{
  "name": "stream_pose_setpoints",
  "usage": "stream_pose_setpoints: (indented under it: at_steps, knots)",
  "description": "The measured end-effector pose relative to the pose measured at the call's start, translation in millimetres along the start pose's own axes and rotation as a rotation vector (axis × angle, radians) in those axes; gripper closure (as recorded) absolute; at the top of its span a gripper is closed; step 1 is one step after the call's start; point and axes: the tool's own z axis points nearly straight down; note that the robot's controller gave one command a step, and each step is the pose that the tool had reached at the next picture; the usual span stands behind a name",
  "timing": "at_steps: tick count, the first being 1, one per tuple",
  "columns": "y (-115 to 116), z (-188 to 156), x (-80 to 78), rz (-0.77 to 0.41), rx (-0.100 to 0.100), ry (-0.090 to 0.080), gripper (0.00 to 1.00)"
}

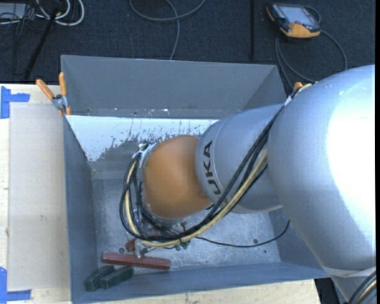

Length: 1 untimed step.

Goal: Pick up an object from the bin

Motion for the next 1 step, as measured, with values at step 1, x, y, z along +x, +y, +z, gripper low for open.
stream_pose_setpoints:
  at_steps: [1]
  knots:
    - [-0.2,0.5,0.1,0.002,-0.001,0.0,1.0]
